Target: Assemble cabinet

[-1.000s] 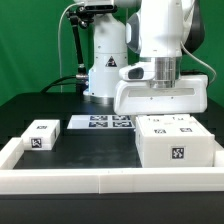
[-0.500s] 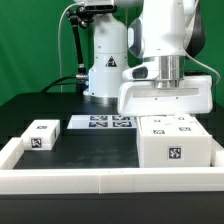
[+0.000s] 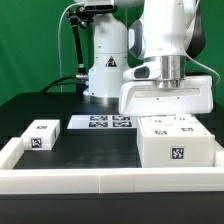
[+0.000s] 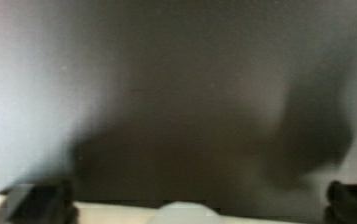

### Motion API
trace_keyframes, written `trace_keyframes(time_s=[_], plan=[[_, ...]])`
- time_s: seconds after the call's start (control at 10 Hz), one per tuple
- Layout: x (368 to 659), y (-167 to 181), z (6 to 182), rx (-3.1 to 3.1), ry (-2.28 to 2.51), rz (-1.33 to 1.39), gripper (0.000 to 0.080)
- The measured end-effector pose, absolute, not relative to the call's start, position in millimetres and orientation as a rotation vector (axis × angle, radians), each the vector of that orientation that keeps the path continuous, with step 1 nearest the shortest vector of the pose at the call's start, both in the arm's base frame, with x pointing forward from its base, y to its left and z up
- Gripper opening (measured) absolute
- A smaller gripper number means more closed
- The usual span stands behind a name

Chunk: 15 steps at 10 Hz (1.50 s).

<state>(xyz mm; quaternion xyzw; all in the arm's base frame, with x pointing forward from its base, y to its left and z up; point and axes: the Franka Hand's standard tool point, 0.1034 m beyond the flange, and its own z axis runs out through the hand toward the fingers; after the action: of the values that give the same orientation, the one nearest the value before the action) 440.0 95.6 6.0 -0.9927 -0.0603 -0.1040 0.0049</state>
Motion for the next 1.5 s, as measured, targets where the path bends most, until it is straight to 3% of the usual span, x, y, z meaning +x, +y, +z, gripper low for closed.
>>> trace_keyframes(time_s=[0.2, 0.3, 0.4, 0.9, 1.3, 1.5], plan=[[440, 96, 6.7, -3.109, -0.197, -0.327, 0.0388], [440, 96, 6.7, -3.109, -0.203, -0.327, 0.0388], [441, 94, 6.6, -3.111, -0.197, -0.327, 0.0225], [441, 94, 17.0, -3.111, -0.194, -0.296, 0.0225], [443, 94, 75.4, -3.107, -0.161, -0.105, 0.0225], [441, 92, 65.6, -3.111, -0.161, -0.116, 0.0225]])
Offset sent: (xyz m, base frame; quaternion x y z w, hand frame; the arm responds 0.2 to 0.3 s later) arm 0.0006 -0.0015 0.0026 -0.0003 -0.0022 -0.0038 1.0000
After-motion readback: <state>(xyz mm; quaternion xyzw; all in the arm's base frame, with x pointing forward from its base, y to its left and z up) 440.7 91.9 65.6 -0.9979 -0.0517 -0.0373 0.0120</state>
